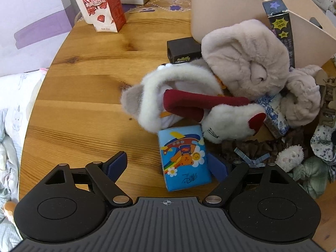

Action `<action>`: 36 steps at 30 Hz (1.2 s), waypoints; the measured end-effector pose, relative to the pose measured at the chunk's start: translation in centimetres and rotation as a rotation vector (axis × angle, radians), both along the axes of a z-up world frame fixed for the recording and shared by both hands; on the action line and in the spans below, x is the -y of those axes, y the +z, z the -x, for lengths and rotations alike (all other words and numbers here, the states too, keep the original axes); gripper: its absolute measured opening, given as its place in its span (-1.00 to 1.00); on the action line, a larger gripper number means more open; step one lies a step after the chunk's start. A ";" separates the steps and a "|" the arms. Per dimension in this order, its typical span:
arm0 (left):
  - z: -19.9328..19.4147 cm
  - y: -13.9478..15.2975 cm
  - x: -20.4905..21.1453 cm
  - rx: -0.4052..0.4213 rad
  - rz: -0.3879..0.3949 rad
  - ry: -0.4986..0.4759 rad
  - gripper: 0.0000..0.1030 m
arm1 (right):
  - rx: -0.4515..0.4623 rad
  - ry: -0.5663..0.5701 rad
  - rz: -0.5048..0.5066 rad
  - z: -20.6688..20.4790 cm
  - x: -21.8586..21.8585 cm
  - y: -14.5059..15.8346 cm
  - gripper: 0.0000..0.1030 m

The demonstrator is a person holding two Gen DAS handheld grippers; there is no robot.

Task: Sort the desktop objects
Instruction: 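Grasp the blue cartoon tissue pack with the left gripper while the right grasps the checked cloth, then carry both items over the beige basket and open both grippers to drop them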

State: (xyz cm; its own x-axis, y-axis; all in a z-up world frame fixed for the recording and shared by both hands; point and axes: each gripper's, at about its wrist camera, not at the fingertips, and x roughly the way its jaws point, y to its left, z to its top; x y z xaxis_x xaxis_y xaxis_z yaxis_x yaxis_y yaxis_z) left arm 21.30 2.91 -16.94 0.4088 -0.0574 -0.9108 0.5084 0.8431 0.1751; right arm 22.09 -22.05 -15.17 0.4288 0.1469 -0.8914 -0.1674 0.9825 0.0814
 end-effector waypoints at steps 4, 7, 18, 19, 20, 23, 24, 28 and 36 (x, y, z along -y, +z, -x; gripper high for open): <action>-0.3 -0.6 0.2 -0.026 -0.006 0.014 0.64 | -0.033 -0.006 -0.008 -0.6 0.0 -1.1 0.75; -0.4 -1.1 0.1 -0.030 -0.022 -0.005 0.52 | -0.049 -0.010 -0.013 -0.6 0.1 -1.6 0.68; 0.2 -0.8 -0.1 -0.014 0.005 -0.120 -0.10 | -0.084 -0.014 -0.081 0.0 1.1 -2.0 -0.34; 0.2 -0.8 -0.1 -0.013 0.004 -0.133 -0.10 | -0.085 -0.015 -0.082 0.1 1.2 -2.0 -0.38; 0.3 -0.8 -0.2 -0.018 0.002 -0.139 -0.11 | -0.083 -0.014 -0.082 0.3 1.3 -1.9 -0.39; 0.6 -0.4 -0.6 -0.026 0.024 -0.169 -0.11 | -0.075 -0.012 -0.084 0.6 1.7 -1.4 -0.45; 0.8 -0.2 -0.7 -0.018 0.028 -0.189 -0.11 | -0.068 -0.010 -0.084 0.8 1.8 -1.2 -0.45; 1.3 0.6 -1.2 0.001 0.038 -0.260 -0.11 | -0.057 -0.007 -0.085 1.4 2.3 -0.4 -0.47; 2.3 3.1 -1.6 0.064 0.053 -0.386 -0.11 | -0.021 0.018 -0.081 2.9 2.9 1.8 -0.47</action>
